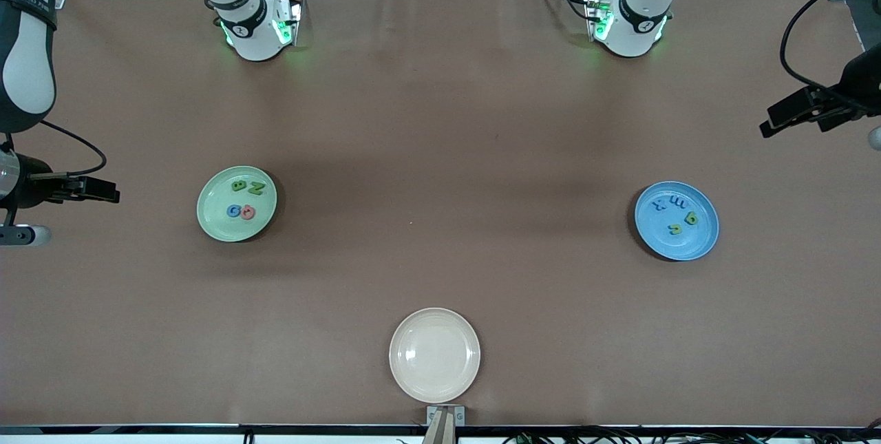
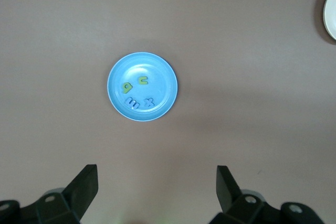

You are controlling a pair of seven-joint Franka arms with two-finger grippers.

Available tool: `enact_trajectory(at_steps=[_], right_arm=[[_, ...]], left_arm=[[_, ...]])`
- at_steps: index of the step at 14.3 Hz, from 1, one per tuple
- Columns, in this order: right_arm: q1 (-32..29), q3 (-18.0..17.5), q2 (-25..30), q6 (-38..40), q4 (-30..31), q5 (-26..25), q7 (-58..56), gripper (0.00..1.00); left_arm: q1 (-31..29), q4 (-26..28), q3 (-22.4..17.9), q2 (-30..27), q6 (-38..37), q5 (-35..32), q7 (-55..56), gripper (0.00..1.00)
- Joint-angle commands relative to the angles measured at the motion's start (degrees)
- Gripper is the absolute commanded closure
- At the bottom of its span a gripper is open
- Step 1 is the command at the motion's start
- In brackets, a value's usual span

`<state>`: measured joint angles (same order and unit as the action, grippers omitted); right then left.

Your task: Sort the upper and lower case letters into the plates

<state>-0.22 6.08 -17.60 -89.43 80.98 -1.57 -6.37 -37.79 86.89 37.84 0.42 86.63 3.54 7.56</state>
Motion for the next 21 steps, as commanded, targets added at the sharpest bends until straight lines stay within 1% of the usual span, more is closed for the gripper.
enact_trajectory(at_steps=[1, 3, 6, 13, 16, 18, 21], right_arm=[[-1.10, -0.80, -0.68, 1.53, -1.97, -0.54, -0.49, 0.00], [-1.10, -0.89, -0.86, 1.54, -2.58, -0.89, 0.04, 0.00], [-1.54, -0.98, -0.86, 1.19, -3.20, -0.72, 0.04, 0.00], [-1.28, -0.89, 0.20, 2.50, -3.55, -0.19, -0.57, 0.00], [-1.27, -1.15, 1.69, 4.43, -2.15, -0.10, -0.58, 0.00], [-1.27, -1.07, 4.14, 4.00, 0.91, 1.65, -0.58, 0.00], [-1.36, -0.98, 7.48, 3.91, 4.52, 2.36, -0.58, 0.00]], left_arm=[[-0.27, 0.39, -0.92, -2.09, -0.68, 0.76, -3.59, 0.01], [-0.27, 0.65, -1.27, -2.00, 0.37, 0.76, -4.57, 0.01], [-0.45, 2.76, -1.19, -2.00, 3.27, -0.55, -4.66, 0.01], [-0.18, 2.15, 0.31, -1.91, 1.87, -1.26, -3.69, 0.00], [-0.18, 2.15, 0.31, -1.91, 1.87, -1.08, -3.60, 0.00], [-0.18, 2.15, 0.31, -1.91, 1.96, -1.08, -3.60, 0.00], [-0.27, 2.15, 0.22, -1.82, 2.05, -1.08, -3.60, 0.00]])
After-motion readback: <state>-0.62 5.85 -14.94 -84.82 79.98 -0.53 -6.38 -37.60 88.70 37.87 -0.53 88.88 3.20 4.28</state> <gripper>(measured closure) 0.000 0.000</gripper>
